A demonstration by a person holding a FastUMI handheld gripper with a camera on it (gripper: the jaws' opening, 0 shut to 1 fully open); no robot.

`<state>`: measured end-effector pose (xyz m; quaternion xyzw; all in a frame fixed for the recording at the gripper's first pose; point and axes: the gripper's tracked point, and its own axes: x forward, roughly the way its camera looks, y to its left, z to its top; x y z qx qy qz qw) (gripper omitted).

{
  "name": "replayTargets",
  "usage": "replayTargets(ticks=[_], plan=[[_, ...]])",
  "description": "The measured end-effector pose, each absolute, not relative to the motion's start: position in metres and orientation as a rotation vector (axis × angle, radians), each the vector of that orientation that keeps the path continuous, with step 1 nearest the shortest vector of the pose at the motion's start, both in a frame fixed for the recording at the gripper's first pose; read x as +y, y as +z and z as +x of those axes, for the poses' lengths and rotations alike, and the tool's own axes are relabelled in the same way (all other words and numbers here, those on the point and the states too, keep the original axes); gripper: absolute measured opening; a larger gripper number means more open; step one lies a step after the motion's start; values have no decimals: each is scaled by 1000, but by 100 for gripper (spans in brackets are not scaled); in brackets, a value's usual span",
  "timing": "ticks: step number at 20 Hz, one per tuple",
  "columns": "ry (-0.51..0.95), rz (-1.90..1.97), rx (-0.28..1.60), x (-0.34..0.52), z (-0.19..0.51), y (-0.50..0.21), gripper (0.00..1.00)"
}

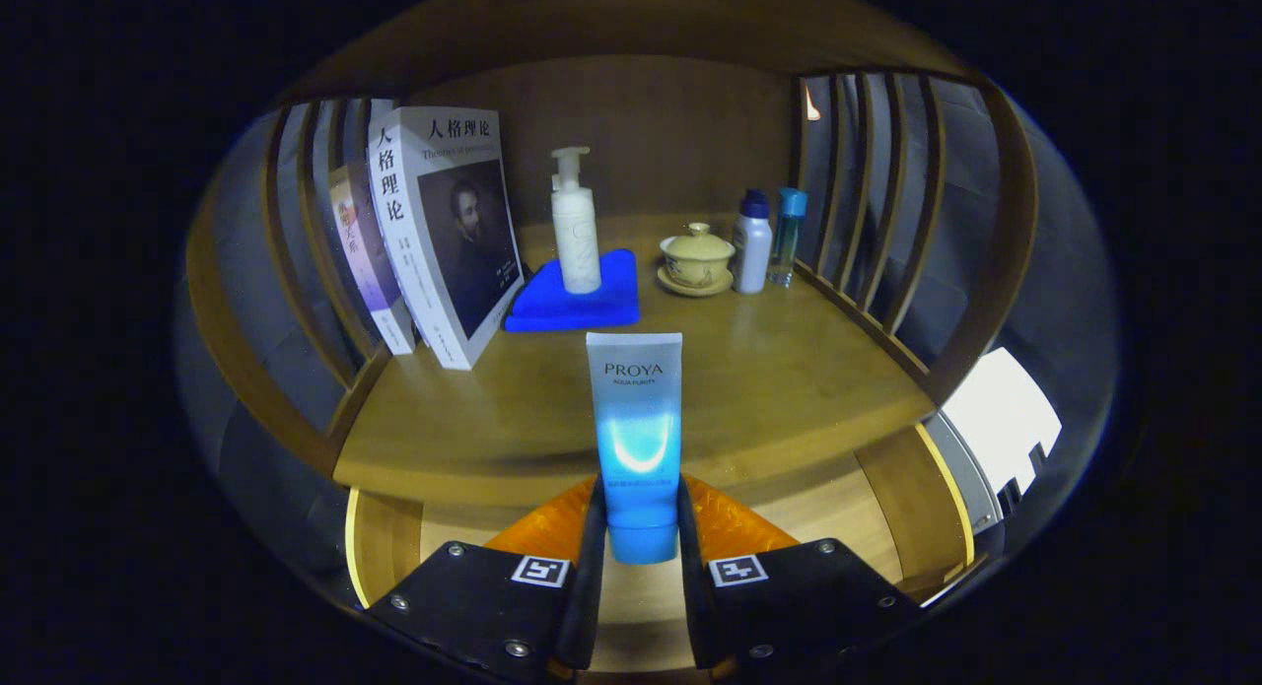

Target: Pull open the drawer, take out the items inside it, and place them on the countertop above the cabinet.

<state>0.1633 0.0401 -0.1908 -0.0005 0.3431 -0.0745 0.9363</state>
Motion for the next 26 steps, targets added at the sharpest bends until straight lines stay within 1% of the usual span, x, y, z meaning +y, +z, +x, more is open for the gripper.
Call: replayTargets(ticks=[6, 9, 13, 16, 20, 22, 26], plan=[[-117, -15, 689, 35, 214, -209, 37], [-99, -4, 693, 35, 225, -218, 38], [-81, 3, 675, 34, 239, -227, 41], [-69, 25, 626, 34, 244, -223, 46], [-45, 170, 488, 36, 233, -191, 95], [-37, 198, 410, 32, 217, -168, 96], [4, 93, 296, 34, 166, -132, 95]])
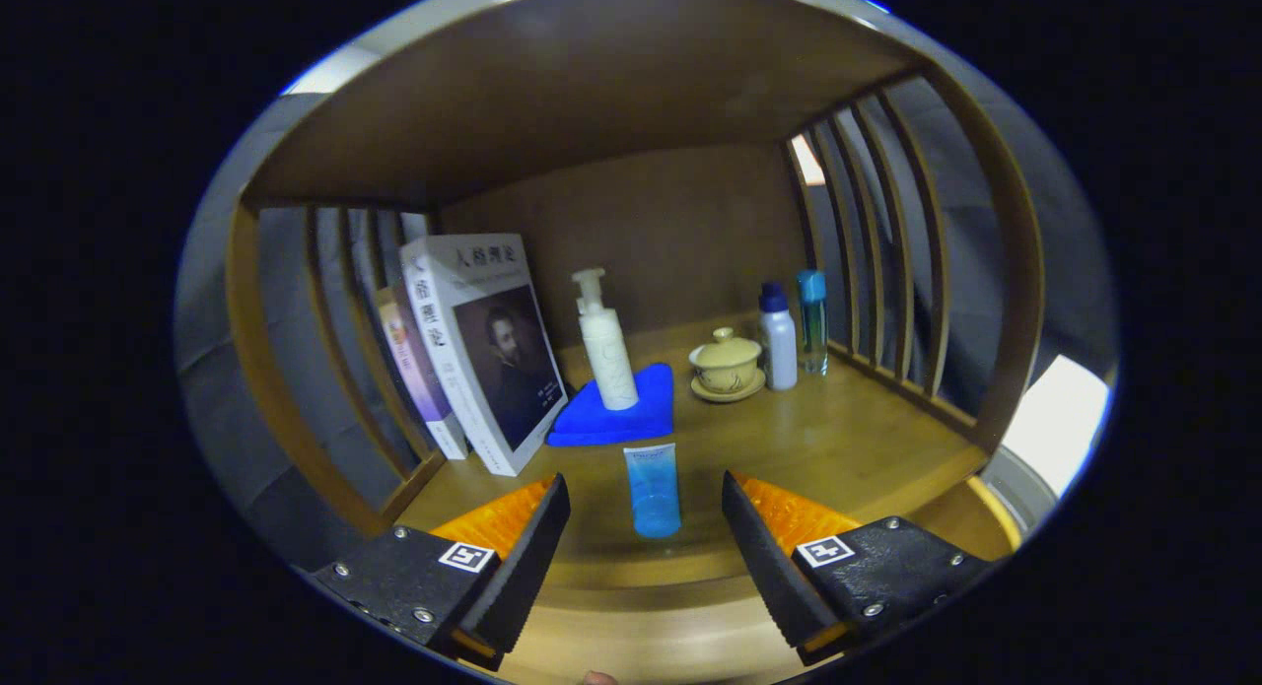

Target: Pull open the drawer, take out the items inside it, and place them on the countertop above the cabinet.

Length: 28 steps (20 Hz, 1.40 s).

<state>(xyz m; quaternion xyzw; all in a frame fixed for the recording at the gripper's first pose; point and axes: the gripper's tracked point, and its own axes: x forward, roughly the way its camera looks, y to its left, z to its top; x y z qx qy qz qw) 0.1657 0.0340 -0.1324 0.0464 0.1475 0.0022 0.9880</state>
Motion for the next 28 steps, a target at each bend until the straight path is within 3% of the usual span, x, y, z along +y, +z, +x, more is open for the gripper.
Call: replayTargets(ticks=[9, 17, 28], plan=[[140, -68, 93, 76, 40, -113, 96], [233, -118, 149, 106, -50, -178, 96], [165, -166, 201, 85, -105, -229, 97]])
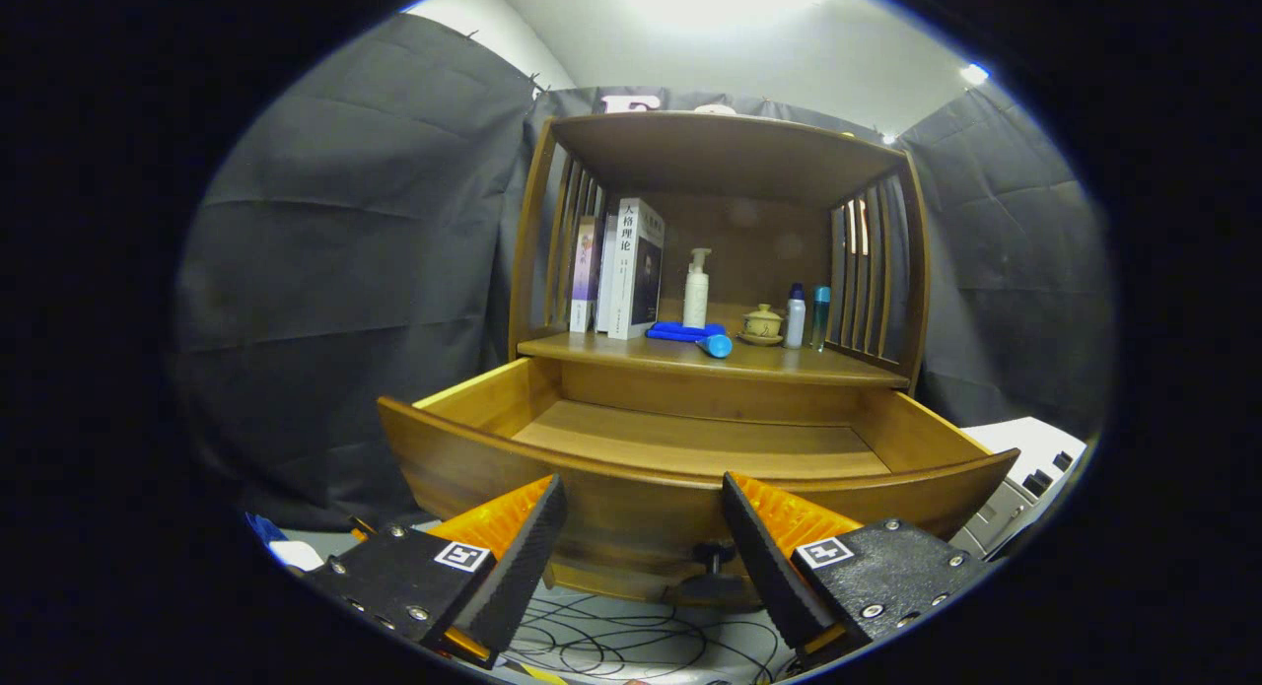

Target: Pull open the drawer, take out the items inside it, and place them on the countertop above the cabinet.

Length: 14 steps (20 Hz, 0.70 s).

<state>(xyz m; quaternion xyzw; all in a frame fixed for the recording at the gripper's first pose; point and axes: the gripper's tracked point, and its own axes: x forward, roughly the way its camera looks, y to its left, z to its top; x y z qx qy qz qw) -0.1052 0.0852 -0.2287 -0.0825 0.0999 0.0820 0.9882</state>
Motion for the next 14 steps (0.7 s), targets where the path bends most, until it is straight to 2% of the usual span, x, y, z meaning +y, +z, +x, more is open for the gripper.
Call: replayTargets(ticks=[7, 14], plan=[[74, -140, 265, 64, -101, -261, 96], [-2, -32, 282, 49, -96, -264, 95]])
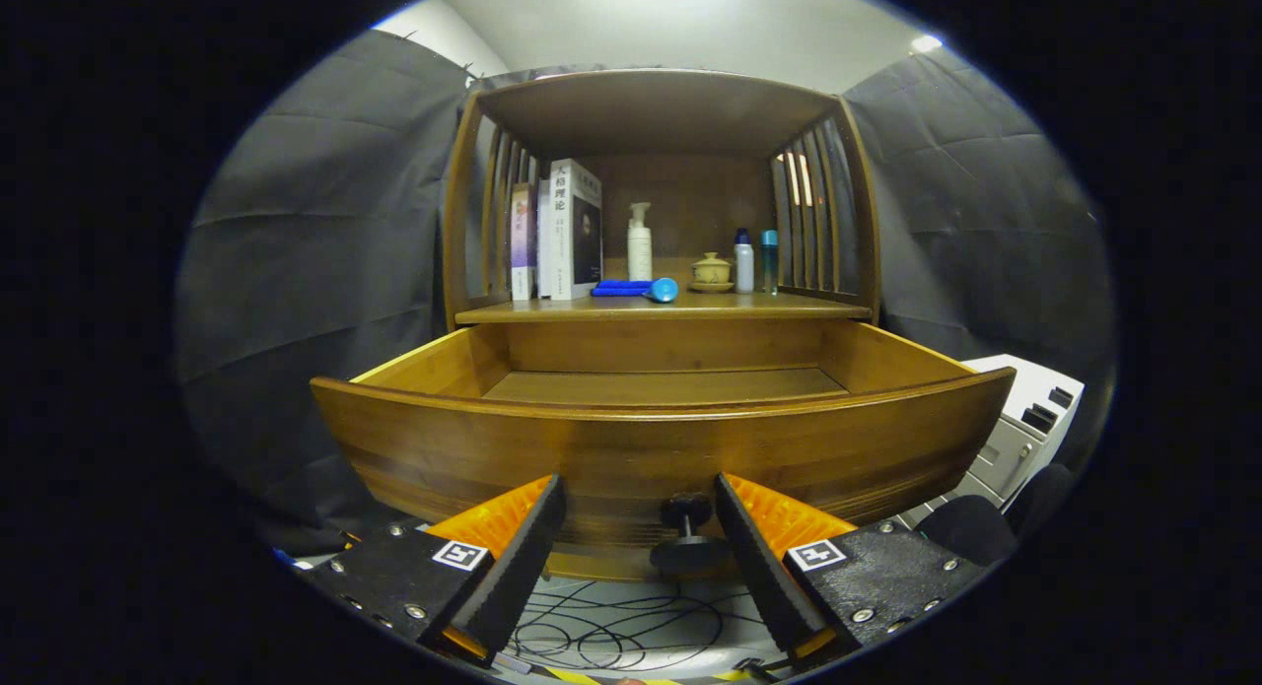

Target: Pull open the drawer, take out the items inside it, and place them on the countertop above the cabinet.

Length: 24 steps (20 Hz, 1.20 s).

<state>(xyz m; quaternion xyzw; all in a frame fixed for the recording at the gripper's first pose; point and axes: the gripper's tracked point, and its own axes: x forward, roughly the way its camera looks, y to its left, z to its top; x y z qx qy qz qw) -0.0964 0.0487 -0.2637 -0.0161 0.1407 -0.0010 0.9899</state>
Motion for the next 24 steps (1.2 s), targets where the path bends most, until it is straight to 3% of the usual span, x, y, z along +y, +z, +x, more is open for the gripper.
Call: replayTargets(ticks=[24], plan=[[13, 9, 290, 36, -54, -264, 95]])
